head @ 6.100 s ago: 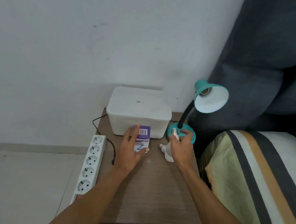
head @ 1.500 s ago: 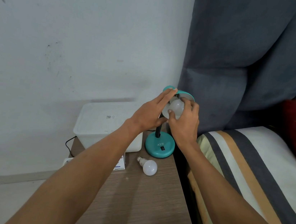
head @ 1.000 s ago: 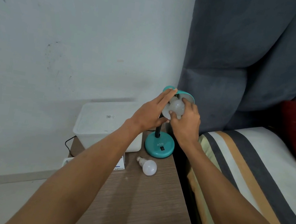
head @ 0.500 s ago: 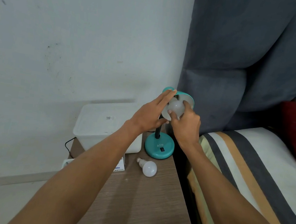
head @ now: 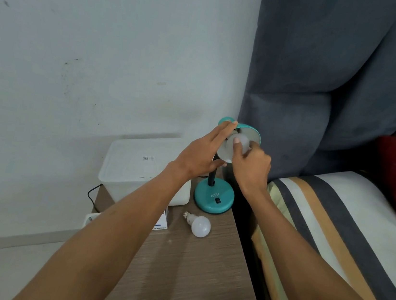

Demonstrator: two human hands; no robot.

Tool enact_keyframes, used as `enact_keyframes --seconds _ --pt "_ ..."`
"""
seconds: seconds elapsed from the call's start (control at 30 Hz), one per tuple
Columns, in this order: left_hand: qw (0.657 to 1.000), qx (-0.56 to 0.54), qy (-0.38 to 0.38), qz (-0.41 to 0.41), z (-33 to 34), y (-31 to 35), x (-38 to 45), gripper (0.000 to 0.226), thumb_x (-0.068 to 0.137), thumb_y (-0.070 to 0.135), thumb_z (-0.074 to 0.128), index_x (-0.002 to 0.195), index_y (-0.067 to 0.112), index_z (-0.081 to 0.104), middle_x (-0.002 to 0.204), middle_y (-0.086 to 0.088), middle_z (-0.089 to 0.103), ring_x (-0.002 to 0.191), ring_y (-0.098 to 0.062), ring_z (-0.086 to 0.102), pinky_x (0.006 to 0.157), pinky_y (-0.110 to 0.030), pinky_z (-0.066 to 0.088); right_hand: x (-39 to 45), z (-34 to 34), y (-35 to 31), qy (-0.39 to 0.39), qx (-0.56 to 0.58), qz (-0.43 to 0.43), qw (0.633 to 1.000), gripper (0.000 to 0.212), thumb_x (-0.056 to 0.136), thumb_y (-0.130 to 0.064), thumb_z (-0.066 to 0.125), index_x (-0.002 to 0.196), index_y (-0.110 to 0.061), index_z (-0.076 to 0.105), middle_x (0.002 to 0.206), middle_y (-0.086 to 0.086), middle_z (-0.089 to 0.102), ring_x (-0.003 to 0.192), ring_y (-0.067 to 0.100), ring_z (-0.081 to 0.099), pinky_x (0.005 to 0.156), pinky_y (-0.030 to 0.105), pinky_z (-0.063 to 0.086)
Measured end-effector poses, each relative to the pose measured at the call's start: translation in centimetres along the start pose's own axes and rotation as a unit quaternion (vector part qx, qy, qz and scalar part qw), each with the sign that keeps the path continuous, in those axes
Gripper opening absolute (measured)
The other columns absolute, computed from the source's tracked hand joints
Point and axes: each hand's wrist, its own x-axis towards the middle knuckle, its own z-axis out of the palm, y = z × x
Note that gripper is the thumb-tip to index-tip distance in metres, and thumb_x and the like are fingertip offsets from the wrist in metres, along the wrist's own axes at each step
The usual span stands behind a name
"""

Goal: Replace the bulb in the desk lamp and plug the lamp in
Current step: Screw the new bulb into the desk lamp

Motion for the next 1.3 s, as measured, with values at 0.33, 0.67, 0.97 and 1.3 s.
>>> enact_keyframes --seconds 0.33,0.67,0.97,1.3 --pt "1.000 -0.004 0.000 -0.005 0.01 0.19 0.09 0.104 0.083 0.017 0.083 0.161 0.023 0.014 0.168 -0.007 0.025 0.131 -0.037 0.056 0.092 -0.051 0.059 -0.41 -0.22 -0.28 -0.006 -0.013 -0.071 0.997 0.055 0.086 -0.038 0.070 0.133 -0.016 0.052 0.126 0.012 0.054 0.103 0.030 0.062 0.087 0.039 0.050" --pt "1.000 0.000 -0.002 0.000 -0.01 0.44 0.12 0.102 0.083 0.016 0.083 0.162 0.016 0.017 0.167 -0.010 0.025 0.131 -0.037 0.056 0.094 -0.049 0.059 -0.25 -0.78 -0.75 0.003 0.000 -0.075 0.997 0.053 0.091 -0.042 0.064 0.134 -0.015 0.050 0.127 0.012 0.057 0.109 0.028 0.060 0.090 0.040 0.050" --pt "1.000 -0.001 -0.004 -0.003 0.03 0.29 0.19 0.102 0.085 0.019 0.082 0.162 0.018 0.016 0.168 -0.010 0.024 0.130 -0.037 0.057 0.095 -0.049 0.058 0.08 -0.49 -0.49 -0.004 -0.012 0.008 1.000 0.056 0.091 -0.056 0.055 0.121 -0.008 0.057 0.107 0.014 0.069 0.097 0.032 0.068 0.082 0.041 0.056" --pt "1.000 -0.002 -0.004 -0.006 0.04 0.15 0.24 0.105 0.083 0.018 0.083 0.162 0.021 0.014 0.169 -0.007 0.022 0.125 -0.036 0.060 0.094 -0.048 0.059 0.12 -0.31 0.02 -0.030 -0.037 -0.058 0.997 0.054 0.089 -0.046 0.065 0.129 -0.012 0.053 0.120 0.013 0.063 0.101 0.032 0.066 0.085 0.044 0.057"
